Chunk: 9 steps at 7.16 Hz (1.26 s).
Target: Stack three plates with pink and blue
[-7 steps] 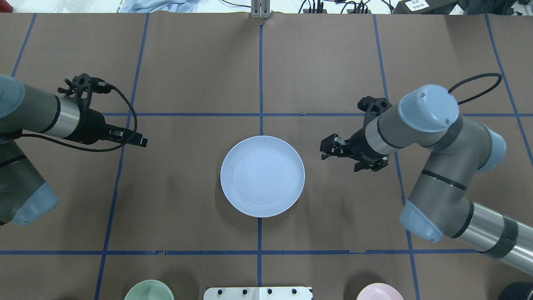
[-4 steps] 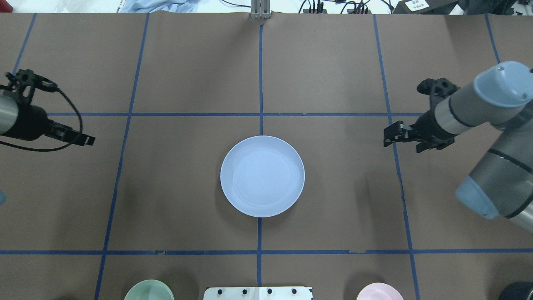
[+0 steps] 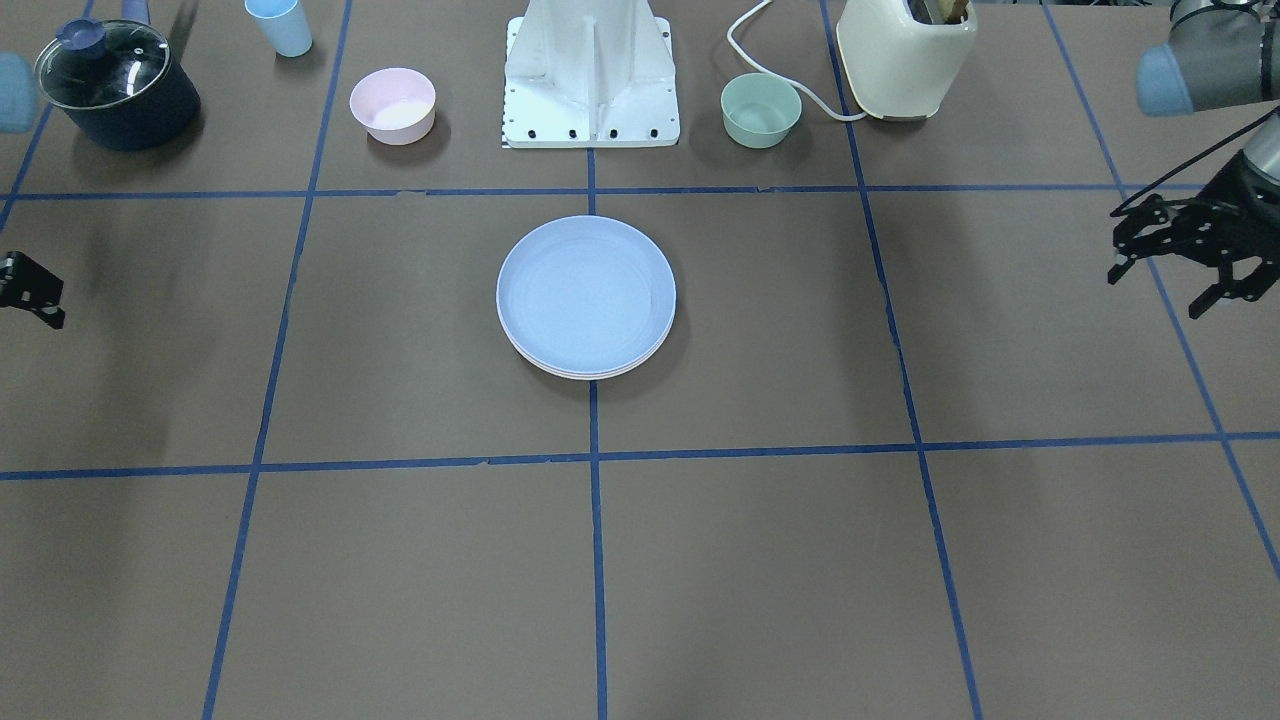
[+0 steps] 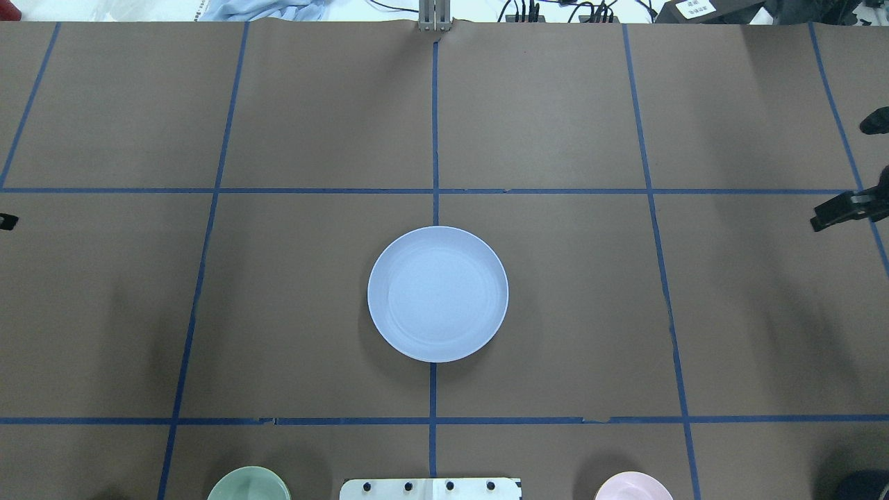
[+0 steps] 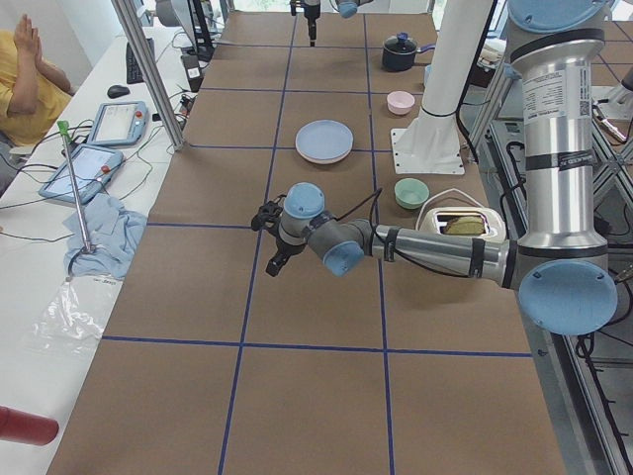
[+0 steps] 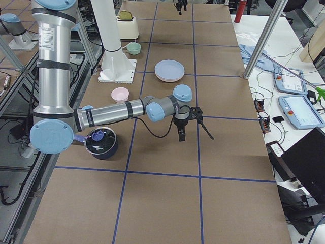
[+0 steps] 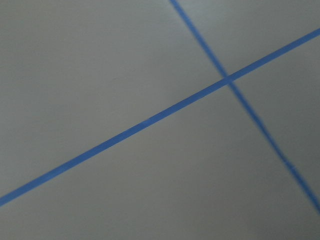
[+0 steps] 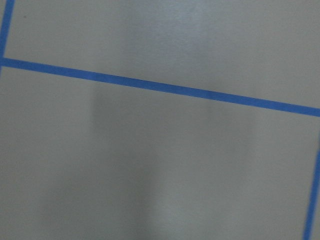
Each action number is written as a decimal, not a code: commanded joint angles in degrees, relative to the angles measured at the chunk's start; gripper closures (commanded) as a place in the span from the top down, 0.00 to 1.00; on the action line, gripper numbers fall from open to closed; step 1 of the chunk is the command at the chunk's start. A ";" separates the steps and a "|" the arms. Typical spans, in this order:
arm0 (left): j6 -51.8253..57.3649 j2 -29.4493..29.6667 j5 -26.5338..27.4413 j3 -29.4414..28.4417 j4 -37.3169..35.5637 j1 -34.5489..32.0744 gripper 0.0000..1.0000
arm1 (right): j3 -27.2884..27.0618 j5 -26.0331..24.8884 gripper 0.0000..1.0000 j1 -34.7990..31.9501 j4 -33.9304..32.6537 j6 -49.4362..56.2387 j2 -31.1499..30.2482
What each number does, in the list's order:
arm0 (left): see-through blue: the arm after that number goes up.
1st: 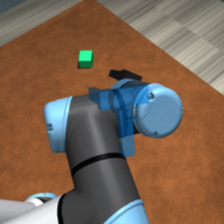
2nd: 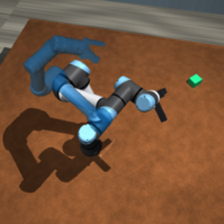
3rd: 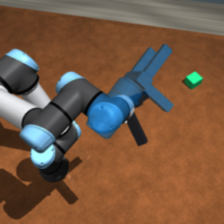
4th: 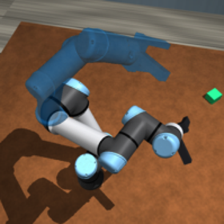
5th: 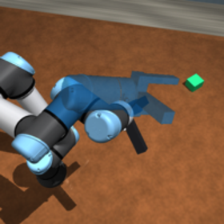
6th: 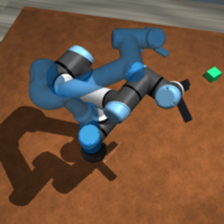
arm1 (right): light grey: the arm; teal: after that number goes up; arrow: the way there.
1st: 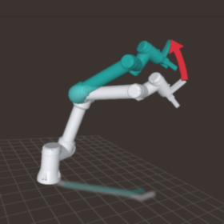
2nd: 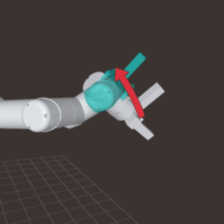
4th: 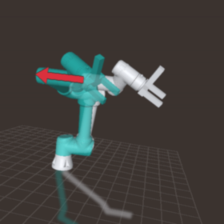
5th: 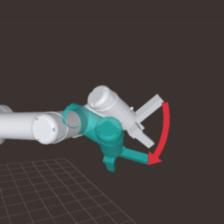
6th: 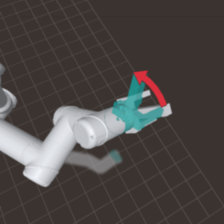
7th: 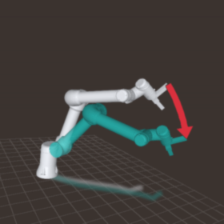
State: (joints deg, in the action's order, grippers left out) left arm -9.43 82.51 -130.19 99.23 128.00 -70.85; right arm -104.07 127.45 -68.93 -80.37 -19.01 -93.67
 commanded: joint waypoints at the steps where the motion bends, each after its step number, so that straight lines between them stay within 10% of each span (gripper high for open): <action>1: 8.79 -0.24 -3.65 -3.60 -1.78 -6.91 0.99 | 4.19 6.20 1.00 -11.52 -6.98 19.98 -0.20; 9: 17.16 4.68 -2.53 -0.80 -25.00 -18.69 0.99 | 6.68 8.52 1.00 -17.29 -9.80 27.27 0.41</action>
State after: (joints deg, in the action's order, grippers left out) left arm 7.41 86.87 -133.08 97.68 104.04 -87.86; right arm -98.08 136.38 -86.19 -90.23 8.24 -93.47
